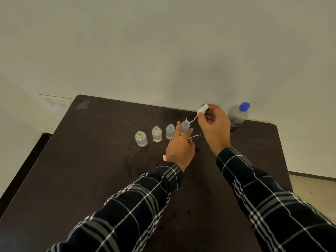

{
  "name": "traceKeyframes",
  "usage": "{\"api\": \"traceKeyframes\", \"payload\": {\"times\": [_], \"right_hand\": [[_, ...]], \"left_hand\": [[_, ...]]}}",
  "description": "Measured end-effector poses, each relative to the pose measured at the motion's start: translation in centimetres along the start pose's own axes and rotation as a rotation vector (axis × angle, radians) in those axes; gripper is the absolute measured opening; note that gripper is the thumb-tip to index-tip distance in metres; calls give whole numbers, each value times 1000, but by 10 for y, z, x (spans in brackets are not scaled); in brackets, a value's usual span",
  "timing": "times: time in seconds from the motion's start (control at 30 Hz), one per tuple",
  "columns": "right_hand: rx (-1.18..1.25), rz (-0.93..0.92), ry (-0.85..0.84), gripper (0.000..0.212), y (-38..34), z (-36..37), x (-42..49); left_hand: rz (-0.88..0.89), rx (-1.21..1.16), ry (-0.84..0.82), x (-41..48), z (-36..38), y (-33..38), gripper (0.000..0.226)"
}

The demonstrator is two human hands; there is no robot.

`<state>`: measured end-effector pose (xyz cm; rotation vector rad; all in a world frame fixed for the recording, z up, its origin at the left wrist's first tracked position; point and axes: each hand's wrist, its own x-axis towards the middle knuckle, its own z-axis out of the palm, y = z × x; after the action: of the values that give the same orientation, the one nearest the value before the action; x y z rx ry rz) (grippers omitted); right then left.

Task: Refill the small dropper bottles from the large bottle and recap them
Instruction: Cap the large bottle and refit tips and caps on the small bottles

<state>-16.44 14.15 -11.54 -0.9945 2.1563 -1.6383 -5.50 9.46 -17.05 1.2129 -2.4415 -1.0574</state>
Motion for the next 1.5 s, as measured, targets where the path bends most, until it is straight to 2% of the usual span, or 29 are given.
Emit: {"api": "traceKeyframes", "payload": {"times": [0.27, 0.4, 0.7, 1.0, 1.33, 1.5], "right_hand": [[90, -41, 128, 22, 0, -4, 5], [75, -24, 84, 25, 4, -2, 5], [-36, 53, -41, 25, 11, 12, 9], [-238, 90, -272, 31, 23, 18, 6], [-327, 65, -325, 30, 20, 19, 13], [-451, 8, -396, 32, 14, 18, 17]], "left_hand": [[-31, 35, -66, 10, 4, -1, 54], [-49, 43, -60, 14, 9, -4, 54], [19, 39, 73, 15, 15, -11, 47], [26, -9, 15, 20, 14, -14, 48], [53, -19, 66, 16, 13, -15, 48], [71, -9, 52, 15, 12, -15, 50]]}}
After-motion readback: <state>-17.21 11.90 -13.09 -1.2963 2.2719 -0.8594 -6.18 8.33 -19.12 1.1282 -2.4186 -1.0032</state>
